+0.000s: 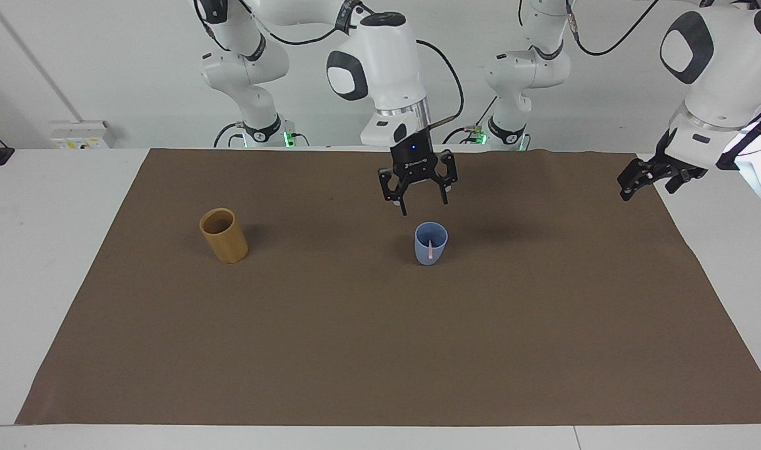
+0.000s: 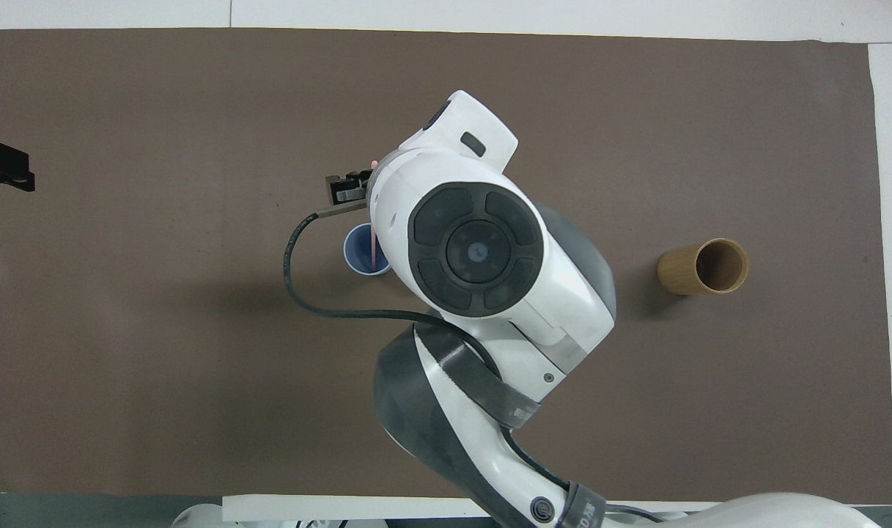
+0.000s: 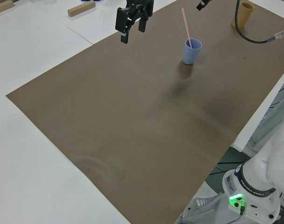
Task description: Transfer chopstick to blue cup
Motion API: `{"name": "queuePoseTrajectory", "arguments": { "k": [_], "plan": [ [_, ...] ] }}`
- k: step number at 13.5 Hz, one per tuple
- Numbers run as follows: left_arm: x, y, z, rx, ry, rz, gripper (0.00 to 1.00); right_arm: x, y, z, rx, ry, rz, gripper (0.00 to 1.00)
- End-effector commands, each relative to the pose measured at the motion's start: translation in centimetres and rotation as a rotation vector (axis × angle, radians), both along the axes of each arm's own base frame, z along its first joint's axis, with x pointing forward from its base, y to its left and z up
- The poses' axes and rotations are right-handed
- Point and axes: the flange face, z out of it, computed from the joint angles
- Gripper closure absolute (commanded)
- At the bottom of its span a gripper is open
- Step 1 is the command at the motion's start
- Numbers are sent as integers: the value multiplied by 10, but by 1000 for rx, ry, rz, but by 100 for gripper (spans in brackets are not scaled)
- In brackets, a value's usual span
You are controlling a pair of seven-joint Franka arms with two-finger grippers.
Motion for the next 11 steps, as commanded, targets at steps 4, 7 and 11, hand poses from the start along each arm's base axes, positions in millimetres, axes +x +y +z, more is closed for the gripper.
{"name": "queuePoseTrajectory", "arguments": {
  "k": [4,7,11],
  "plan": [
    [-35,-28,-41,-6,-46,6,0,53,-208,66,-159,191,-102,0],
    [-56,-89,-68,-56,-72,49,0,36,-313,105,-224,277,-98,0],
    [-59,-112,-76,-66,-76,67,0,15,-384,102,-268,414,7,0]
  ]
}}
